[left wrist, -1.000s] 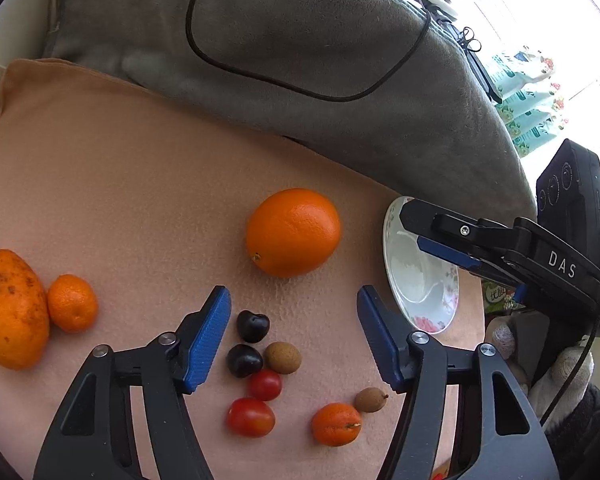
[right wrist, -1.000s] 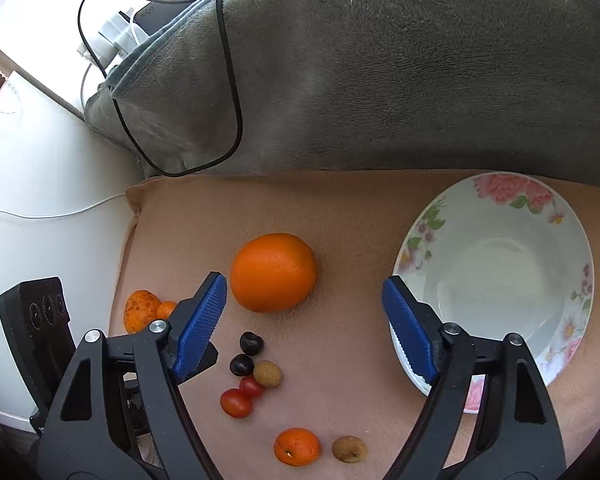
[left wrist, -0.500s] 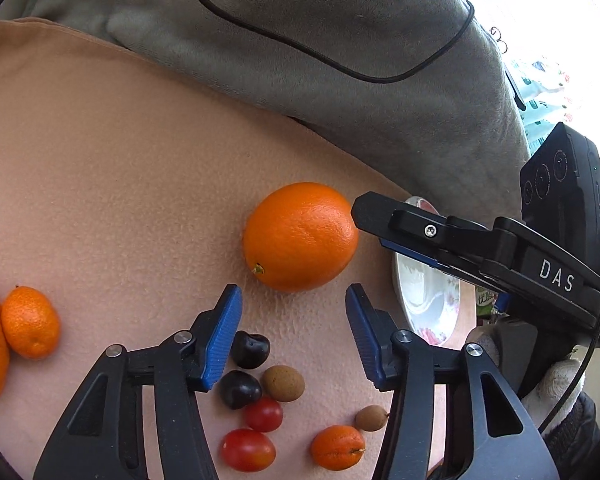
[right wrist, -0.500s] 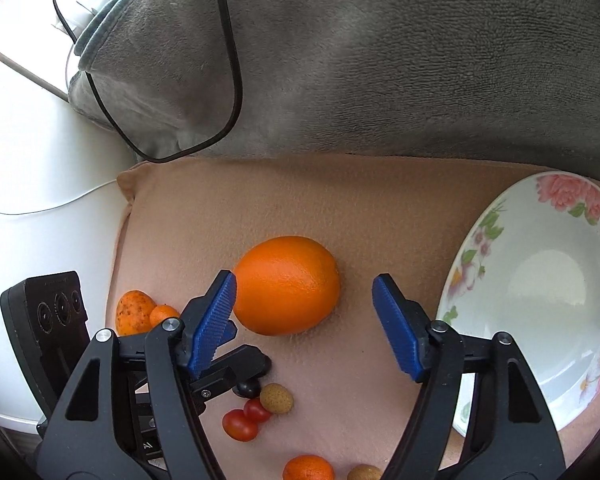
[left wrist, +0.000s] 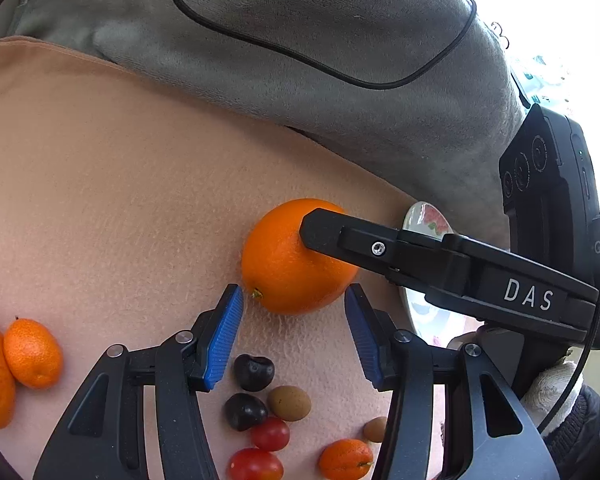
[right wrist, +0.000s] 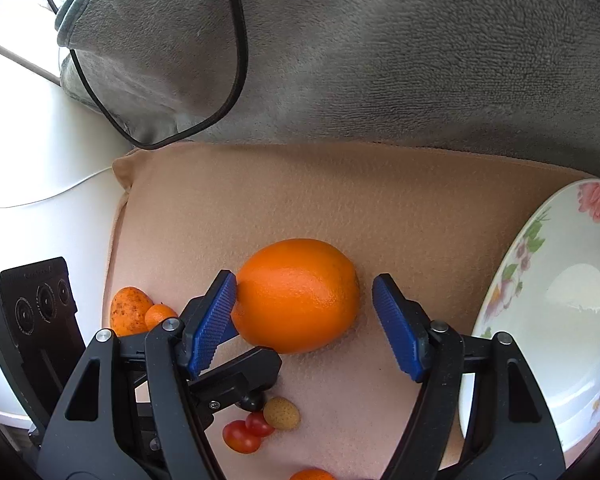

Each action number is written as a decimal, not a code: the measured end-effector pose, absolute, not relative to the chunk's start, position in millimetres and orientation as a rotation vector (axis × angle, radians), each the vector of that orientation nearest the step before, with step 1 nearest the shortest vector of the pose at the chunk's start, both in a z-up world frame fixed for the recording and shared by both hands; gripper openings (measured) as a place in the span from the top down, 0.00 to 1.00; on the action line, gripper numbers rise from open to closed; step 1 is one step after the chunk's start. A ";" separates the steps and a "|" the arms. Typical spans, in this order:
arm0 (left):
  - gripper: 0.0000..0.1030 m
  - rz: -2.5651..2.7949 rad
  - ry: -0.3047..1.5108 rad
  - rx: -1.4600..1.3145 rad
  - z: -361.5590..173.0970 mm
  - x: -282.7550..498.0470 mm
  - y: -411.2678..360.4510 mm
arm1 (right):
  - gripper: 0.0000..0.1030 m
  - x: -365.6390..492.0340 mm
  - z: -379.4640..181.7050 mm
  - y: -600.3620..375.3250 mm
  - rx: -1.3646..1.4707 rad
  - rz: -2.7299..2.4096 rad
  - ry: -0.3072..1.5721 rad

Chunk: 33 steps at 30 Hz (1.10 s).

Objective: Organize fruits
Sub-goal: 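Close the right gripper around the smooth orange and lift it, then carry the orange onto the floral plate and open the right gripper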

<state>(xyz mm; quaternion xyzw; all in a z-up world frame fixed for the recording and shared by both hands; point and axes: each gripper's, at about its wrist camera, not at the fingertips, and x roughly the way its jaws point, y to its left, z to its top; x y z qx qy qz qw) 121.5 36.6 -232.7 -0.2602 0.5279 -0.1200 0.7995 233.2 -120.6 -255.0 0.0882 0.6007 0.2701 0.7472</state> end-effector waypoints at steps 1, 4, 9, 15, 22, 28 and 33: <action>0.51 -0.260 1.134 -0.547 -232.5 122.6 34.6 | 0.28 234.0 -256.4 -121.0 0.202 0.593 1.318; 0.51 -0.261 1.138 -0.515 -230.1 126.1 25.4 | 0.31 235.5 -260.2 -118.9 0.229 0.610 1.332; 0.53 -0.257 1.137 -0.500 -227.2 132.7 24.4 | 0.32 236.2 -261.2 -120.3 0.243 0.610 1.331; 0.54 -0.253 1.132 -0.489 -223.8 131.2 22.9 | 0.33 232.0 -257.7 -125.0 0.250 0.601 1.326; 0.54 -0.258 1.119 -0.478 -218.3 126.1 16.6 | 0.33 223.0 -251.4 -128.3 0.263 0.591 1.310; 0.54 -0.268 1.093 -0.468 -212.4 125.1 3.9 | 0.33 216.6 -236.1 -146.3 0.277 0.586 1.283; 0.54 -0.291 1.079 -0.460 -205.6 124.2 -9.7 | 0.33 209.9 -224.2 -167.4 0.298 0.569 1.262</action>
